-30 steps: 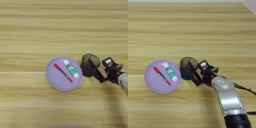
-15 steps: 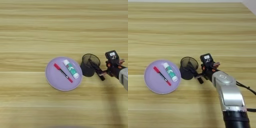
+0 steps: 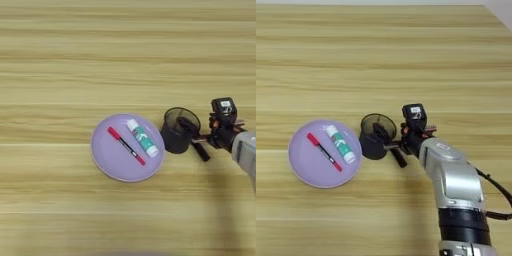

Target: Move the objects on the table

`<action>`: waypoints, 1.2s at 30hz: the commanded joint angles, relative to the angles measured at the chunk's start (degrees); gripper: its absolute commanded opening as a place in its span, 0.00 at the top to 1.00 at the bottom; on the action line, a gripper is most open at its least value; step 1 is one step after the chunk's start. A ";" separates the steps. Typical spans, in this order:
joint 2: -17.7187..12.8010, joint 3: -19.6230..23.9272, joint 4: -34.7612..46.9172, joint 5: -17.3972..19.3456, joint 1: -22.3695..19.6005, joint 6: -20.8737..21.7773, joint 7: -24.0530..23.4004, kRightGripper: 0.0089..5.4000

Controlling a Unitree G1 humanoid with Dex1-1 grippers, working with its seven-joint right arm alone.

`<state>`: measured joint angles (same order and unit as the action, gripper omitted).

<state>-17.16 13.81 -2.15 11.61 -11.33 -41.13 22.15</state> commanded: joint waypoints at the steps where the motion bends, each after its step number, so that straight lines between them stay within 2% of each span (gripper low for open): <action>1: -1.41 2.19 0.78 2.46 -5.80 -0.40 -1.19 0.01; 7: -2.98 1.17 -3.28 1.26 -8.21 0.07 -1.70 0.01; 18: -3.74 -1.90 -9.72 -0.56 -9.52 2.54 -0.64 0.24; 27: -3.69 -2.46 -13.50 -0.89 -10.24 4.50 -0.54 0.40; 36: -3.41 -2.46 -13.95 -0.62 -10.18 4.69 -0.72 0.57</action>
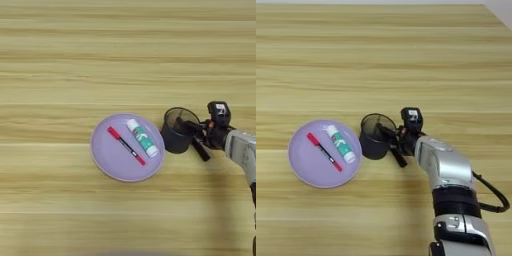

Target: Move the objects on the table

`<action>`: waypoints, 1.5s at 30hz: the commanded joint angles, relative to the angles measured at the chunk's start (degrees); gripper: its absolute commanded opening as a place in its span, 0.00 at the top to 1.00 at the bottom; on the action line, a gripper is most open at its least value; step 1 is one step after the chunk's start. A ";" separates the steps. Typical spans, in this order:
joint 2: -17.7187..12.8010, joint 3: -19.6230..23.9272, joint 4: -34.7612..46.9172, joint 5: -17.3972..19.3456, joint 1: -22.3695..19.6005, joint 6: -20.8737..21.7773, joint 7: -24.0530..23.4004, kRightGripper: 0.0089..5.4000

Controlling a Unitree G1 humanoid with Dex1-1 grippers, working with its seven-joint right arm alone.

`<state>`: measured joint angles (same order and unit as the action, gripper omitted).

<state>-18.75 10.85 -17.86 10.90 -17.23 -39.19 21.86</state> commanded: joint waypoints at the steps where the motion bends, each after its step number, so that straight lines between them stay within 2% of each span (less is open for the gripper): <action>1: -1.80 0.48 1.75 0.10 -4.26 2.77 -0.43 0.58; 13: -1.60 0.46 2.82 0.26 -3.91 2.67 -0.69 0.84; 19: -1.51 0.55 3.17 0.45 -3.81 2.56 -0.81 0.92; 34: -1.71 1.17 5.09 1.68 -3.55 1.62 -1.21 0.95; 45: -0.97 2.72 5.56 3.99 -3.71 0.58 -0.79 0.95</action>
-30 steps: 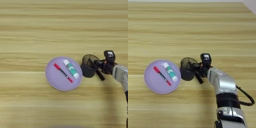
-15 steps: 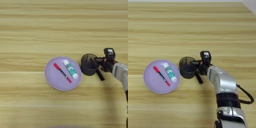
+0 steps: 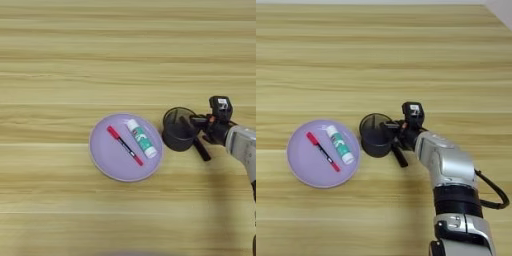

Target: Move the objects on the table

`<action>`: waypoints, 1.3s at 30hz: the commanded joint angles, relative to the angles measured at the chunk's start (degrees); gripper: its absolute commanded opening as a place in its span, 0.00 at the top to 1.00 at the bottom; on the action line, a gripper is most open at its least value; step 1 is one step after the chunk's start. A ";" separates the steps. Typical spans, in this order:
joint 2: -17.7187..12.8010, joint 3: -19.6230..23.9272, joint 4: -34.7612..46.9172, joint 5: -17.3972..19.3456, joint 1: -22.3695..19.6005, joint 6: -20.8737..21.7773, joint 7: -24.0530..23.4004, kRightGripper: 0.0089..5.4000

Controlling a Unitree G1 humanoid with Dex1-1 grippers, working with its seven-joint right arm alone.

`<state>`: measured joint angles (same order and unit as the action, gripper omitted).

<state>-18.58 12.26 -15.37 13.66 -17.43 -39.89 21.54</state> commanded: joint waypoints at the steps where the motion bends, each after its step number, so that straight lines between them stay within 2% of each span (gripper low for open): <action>1: -1.08 1.38 3.02 1.33 -3.52 1.23 -0.43 0.95; 17: -1.35 3.38 5.92 2.94 -3.47 0.46 -0.56 0.95; 25: -3.63 7.07 12.02 4.65 -2.12 -2.19 -1.27 0.95; 34: -7.39 11.48 7.91 4.78 -2.33 -0.82 -1.93 0.96; 39: -7.34 13.06 3.32 3.95 -3.34 2.46 -4.15 0.96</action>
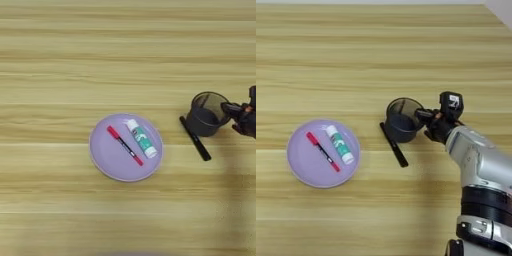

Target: Move the objects on the table

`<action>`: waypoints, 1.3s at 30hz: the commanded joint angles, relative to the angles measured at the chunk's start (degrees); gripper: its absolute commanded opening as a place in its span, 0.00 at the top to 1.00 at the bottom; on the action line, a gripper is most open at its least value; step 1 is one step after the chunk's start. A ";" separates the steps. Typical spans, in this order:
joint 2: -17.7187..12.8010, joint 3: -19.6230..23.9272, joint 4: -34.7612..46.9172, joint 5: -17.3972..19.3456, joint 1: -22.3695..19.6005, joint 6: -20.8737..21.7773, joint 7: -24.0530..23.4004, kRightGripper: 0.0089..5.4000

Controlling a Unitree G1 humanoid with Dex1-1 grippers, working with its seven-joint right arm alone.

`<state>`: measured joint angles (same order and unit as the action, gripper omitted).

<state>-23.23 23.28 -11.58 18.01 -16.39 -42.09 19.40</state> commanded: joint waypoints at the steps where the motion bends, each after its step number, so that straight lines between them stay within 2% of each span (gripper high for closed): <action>1: -2.35 2.50 -0.78 0.08 -4.58 4.88 -2.35 0.96; 11: -2.64 5.29 -3.63 1.34 -5.57 6.75 -4.89 0.96; 29: -2.82 2.23 -12.05 -2.12 -6.71 11.28 -6.92 0.96; 39: -2.95 2.55 -15.81 -1.72 -7.88 11.89 -6.82 0.96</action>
<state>-23.30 25.45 -28.61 16.13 -20.15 -32.56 12.97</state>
